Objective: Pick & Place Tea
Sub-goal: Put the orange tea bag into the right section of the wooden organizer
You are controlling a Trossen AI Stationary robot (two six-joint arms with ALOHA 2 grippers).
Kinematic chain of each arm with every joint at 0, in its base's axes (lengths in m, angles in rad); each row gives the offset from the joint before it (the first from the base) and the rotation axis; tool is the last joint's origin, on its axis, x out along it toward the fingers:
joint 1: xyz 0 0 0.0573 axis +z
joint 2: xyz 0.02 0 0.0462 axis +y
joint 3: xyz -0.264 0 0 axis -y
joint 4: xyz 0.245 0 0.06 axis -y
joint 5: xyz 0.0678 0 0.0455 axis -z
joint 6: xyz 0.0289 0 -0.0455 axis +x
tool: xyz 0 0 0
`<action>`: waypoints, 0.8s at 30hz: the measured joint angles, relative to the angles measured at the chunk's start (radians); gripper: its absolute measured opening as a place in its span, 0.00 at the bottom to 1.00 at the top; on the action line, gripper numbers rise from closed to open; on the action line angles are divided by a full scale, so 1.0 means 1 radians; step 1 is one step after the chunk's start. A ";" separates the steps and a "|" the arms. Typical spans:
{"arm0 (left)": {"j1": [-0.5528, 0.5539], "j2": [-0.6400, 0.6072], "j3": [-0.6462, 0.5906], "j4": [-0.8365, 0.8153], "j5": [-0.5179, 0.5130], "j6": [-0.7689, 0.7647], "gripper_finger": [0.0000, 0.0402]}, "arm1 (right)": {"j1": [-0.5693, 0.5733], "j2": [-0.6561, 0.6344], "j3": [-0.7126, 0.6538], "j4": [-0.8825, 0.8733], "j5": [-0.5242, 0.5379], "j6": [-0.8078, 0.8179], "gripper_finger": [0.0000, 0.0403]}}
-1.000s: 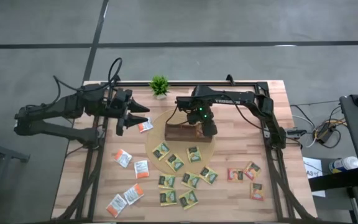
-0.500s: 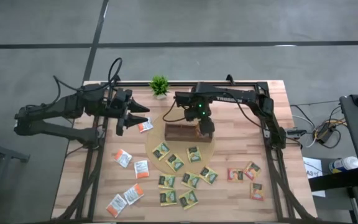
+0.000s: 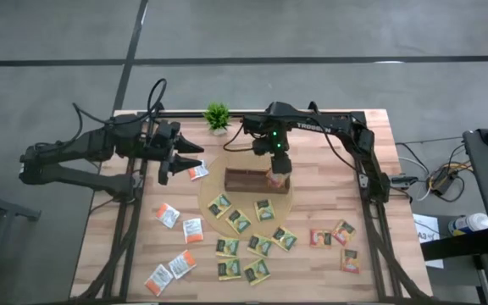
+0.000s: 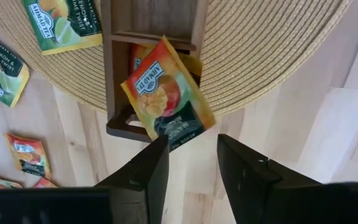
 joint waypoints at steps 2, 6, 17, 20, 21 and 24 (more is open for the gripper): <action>0.000 0.000 0.000 0.000 0.000 0.000 0.53 | -0.002 0.000 0.000 0.000 -0.026 -0.001 0.34; 0.000 0.000 0.000 0.000 0.000 0.002 0.53 | -0.016 0.000 0.000 0.001 -0.126 -0.006 0.34; 0.000 0.000 0.000 0.000 0.000 0.003 0.53 | -0.086 0.000 0.000 0.003 -0.175 0.001 0.36; 0.000 0.000 0.000 0.000 0.000 0.002 0.53 | -0.110 0.000 -0.001 0.004 -0.212 -0.002 0.36; 0.000 0.000 0.000 0.000 0.000 0.003 0.53 | -0.118 0.000 0.000 0.004 -0.221 -0.002 0.36; 0.000 0.000 0.000 0.000 0.000 0.003 0.53 | -0.139 0.001 -0.001 0.005 -0.239 -0.002 0.36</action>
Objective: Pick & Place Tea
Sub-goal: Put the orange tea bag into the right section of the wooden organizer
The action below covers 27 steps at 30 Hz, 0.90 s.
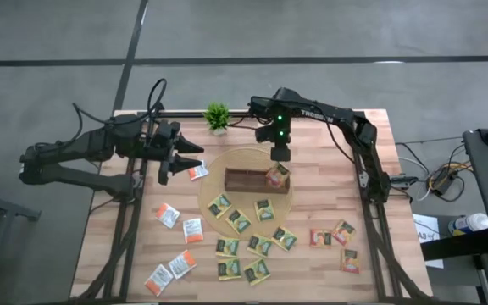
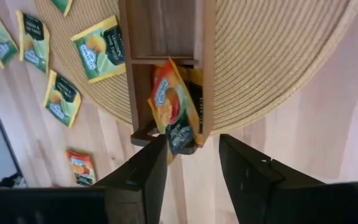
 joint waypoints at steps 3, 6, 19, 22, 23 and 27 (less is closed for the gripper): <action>0.000 0.000 0.000 0.000 0.000 0.000 0.53 | -0.015 0.000 -0.005 0.011 -0.032 -0.001 0.36; 0.000 0.000 0.000 0.000 0.000 0.001 0.53 | -0.020 0.000 -0.017 0.019 -0.045 -0.003 0.36; 0.000 0.000 0.000 0.000 0.000 0.001 0.53 | -0.019 0.001 -0.112 0.051 -0.052 -0.005 0.36; 0.000 0.000 0.000 0.000 0.000 0.000 0.53 | -0.019 0.001 -0.136 0.062 -0.068 -0.004 0.36; 0.000 0.000 0.000 0.000 0.000 0.000 0.53 | -0.018 0.001 -0.144 0.067 -0.068 -0.004 0.36; 0.000 0.000 0.000 0.000 0.000 0.000 0.53 | -0.019 0.002 -0.164 0.079 -0.069 -0.004 0.36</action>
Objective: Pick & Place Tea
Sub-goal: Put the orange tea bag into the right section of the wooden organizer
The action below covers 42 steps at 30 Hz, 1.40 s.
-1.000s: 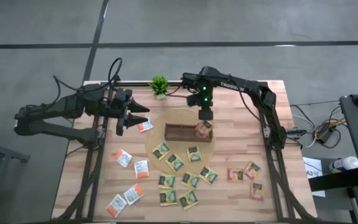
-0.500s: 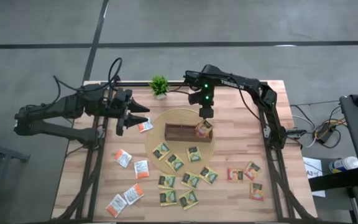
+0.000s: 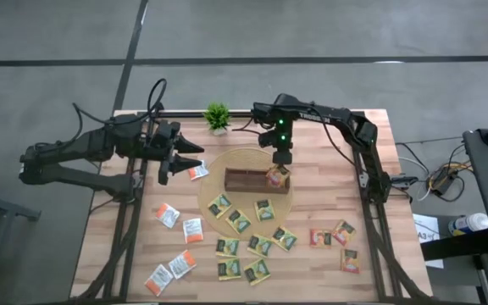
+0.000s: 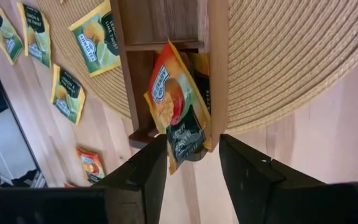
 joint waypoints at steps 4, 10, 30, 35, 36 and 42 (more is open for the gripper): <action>0.000 0.000 0.000 0.000 0.000 0.000 0.53 | 0.000 0.000 -0.018 0.006 -0.002 0.000 0.36; 0.000 0.000 0.000 0.000 0.000 0.000 0.53 | 0.000 0.000 -0.047 0.010 -0.019 -0.003 0.36; 0.001 0.000 0.000 0.000 -0.018 0.000 0.53 | 0.008 -0.013 -0.049 -0.019 -0.126 -0.021 0.02; 0.001 0.000 0.000 0.000 -0.019 0.002 0.53 | 0.026 -0.028 -0.013 -0.061 -0.096 -0.017 0.02; 0.001 0.000 0.000 0.000 -0.019 0.002 0.53 | 0.030 -0.033 -0.004 -0.062 -0.087 -0.014 0.02; 0.001 0.000 0.000 0.000 -0.019 0.001 0.53 | 0.060 -0.037 0.058 -0.083 -0.049 0.006 0.02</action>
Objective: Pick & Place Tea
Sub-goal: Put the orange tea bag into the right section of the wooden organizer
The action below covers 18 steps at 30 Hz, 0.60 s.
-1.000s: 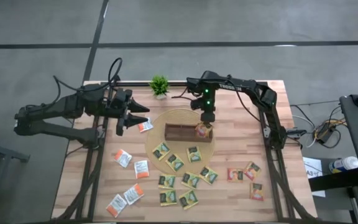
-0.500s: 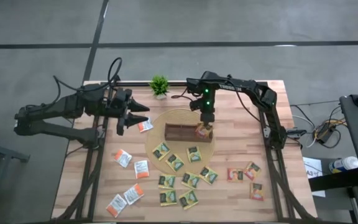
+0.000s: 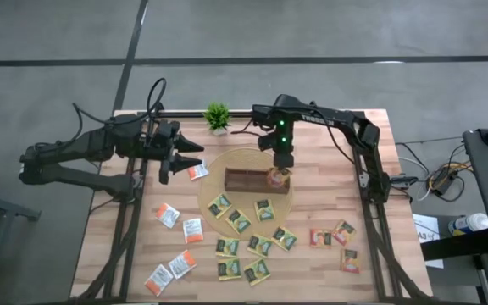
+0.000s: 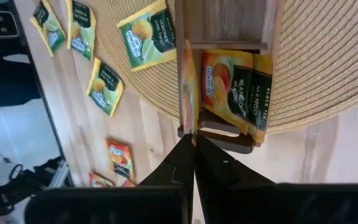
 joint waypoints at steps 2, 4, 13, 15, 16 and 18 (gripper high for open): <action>0.000 0.000 0.000 0.000 0.000 0.000 0.53 | 0.010 0.000 0.009 -0.007 0.031 0.003 0.02; 0.000 0.000 0.000 0.000 0.000 0.000 0.53 | 0.022 0.000 0.010 -0.008 0.063 0.018 0.02; 0.000 0.000 0.000 0.000 0.000 0.002 0.53 | 0.066 0.000 0.009 -0.008 0.154 0.061 0.02; 0.000 0.000 0.000 0.000 0.000 0.002 0.53 | 0.074 0.000 0.009 -0.008 0.170 0.074 0.02; 0.000 0.000 0.000 0.000 0.000 0.002 0.53 | 0.079 0.000 0.009 -0.008 0.171 0.077 0.02; 0.000 0.000 0.000 0.000 0.000 0.002 0.53 | 0.088 0.000 0.011 -0.008 0.177 0.082 0.02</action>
